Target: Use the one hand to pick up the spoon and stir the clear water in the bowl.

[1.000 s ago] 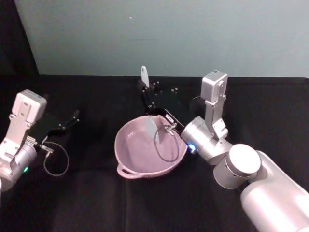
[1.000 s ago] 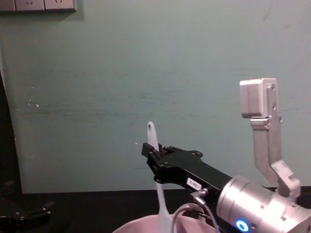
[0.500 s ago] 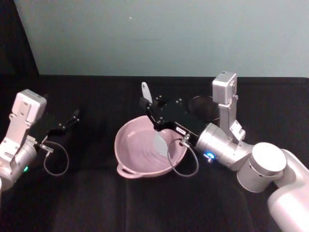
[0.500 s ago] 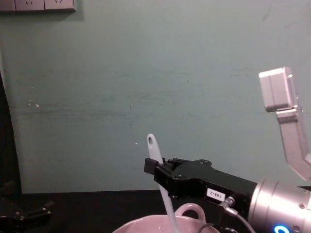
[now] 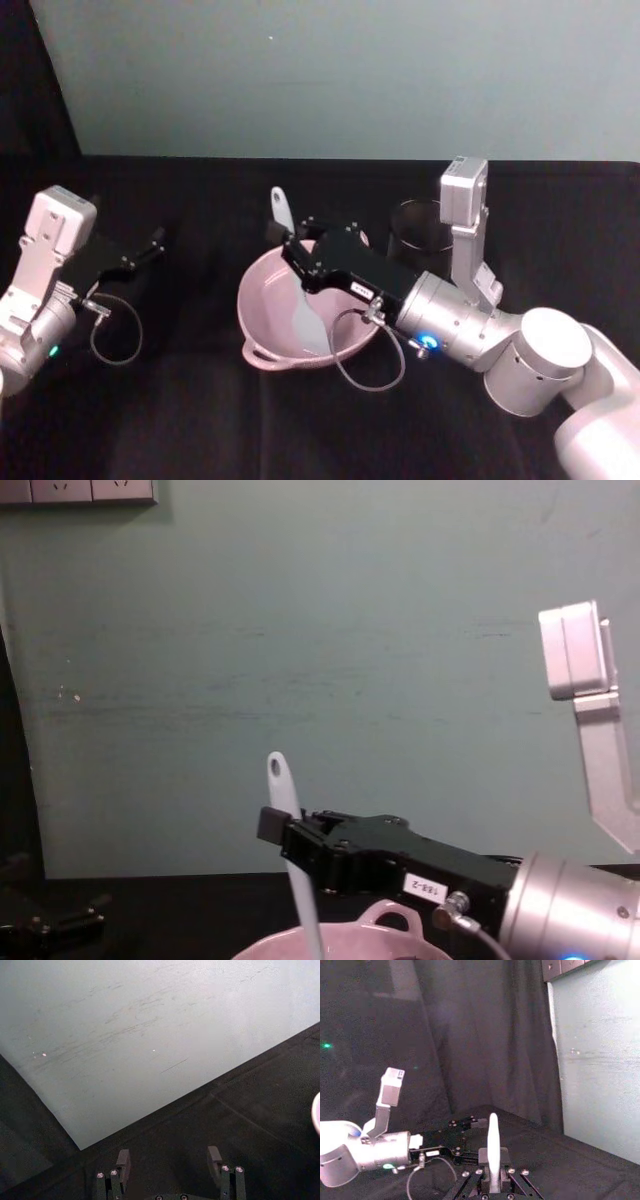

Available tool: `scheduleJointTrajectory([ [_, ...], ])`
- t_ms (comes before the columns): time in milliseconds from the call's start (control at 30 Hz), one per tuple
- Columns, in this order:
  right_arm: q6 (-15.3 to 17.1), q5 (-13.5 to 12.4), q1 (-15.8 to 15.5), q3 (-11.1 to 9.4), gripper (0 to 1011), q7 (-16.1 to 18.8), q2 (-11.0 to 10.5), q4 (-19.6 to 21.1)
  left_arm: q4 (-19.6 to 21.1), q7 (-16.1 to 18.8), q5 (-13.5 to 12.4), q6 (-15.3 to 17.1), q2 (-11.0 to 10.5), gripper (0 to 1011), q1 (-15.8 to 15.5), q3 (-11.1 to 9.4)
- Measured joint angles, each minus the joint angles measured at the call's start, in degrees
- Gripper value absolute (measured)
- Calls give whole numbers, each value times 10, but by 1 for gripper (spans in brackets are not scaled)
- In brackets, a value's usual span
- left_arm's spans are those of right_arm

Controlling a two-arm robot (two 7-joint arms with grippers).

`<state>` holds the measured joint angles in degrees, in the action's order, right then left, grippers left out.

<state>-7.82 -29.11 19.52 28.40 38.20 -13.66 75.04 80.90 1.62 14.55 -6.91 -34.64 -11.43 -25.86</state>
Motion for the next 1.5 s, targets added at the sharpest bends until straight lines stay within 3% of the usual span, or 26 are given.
scheduleJointTrajectory([
  [367, 10, -15, 19, 17, 113, -19, 21, -26, 0, 0, 0, 0, 0, 1011, 0, 0],
  [600, -7, -13, 33, 23, 113, -34, 38, -56, 0, 0, 0, 0, 0, 1011, 0, 0],
  [933, -27, -7, 49, 3, 113, -71, 61, -84, 0, 0, 0, 0, 0, 1011, 0, 0],
  [1200, -5, -24, 50, -22, 113, -80, 52, -56, 0, 0, 0, 0, 0, 1011, 0, 0],
  [1367, 21, -42, 45, -34, 113, -84, 37, -26, 0, 0, 0, 0, 0, 1011, 0, 0],
  [1500, 61, -61, 42, -40, 113, -89, 17, 11, 0, 0, 0, 0, 0, 1011, 0, 0],
])
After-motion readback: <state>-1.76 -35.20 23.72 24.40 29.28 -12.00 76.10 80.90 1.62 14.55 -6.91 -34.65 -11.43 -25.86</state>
